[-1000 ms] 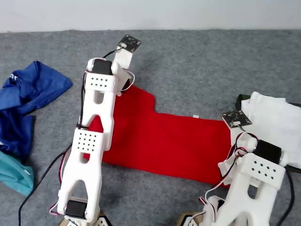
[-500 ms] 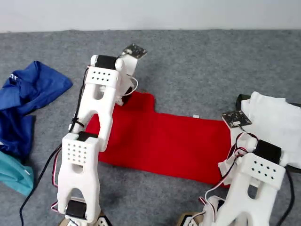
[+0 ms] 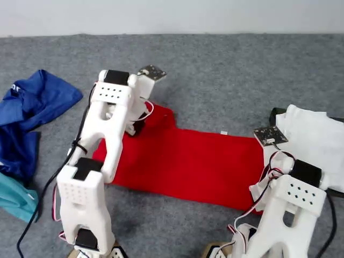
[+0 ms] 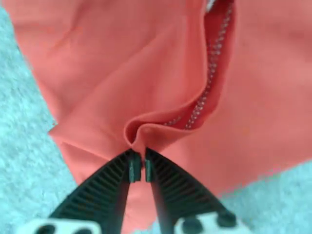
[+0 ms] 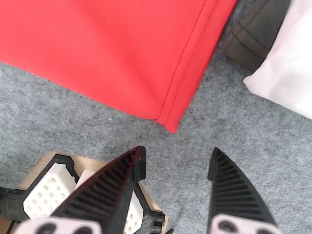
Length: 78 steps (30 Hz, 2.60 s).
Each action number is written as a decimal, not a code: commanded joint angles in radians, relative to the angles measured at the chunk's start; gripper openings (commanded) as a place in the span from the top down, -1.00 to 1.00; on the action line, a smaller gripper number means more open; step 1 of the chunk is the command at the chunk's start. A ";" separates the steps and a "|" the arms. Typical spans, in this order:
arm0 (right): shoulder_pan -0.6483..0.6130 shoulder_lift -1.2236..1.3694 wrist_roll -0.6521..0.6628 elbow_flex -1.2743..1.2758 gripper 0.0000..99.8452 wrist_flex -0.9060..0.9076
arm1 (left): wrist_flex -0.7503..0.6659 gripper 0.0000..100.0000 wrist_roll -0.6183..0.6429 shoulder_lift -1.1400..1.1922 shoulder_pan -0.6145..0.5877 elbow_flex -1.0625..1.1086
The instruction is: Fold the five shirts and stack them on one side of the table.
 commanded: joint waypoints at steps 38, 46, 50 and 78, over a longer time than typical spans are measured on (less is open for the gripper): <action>-0.010 -0.005 -0.008 -0.035 0.57 0.002 | -0.230 0.54 -0.048 -0.172 -0.094 0.318; -0.010 -0.005 -0.005 -0.035 0.57 0.002 | -0.094 0.54 -0.066 -0.207 -0.238 0.108; -0.010 -0.005 -0.006 -0.035 0.57 0.002 | -0.086 0.54 -0.069 -0.206 -0.253 0.119; -0.010 -0.005 -0.009 -0.035 0.57 0.002 | -0.747 0.54 -0.069 -0.206 -0.261 0.470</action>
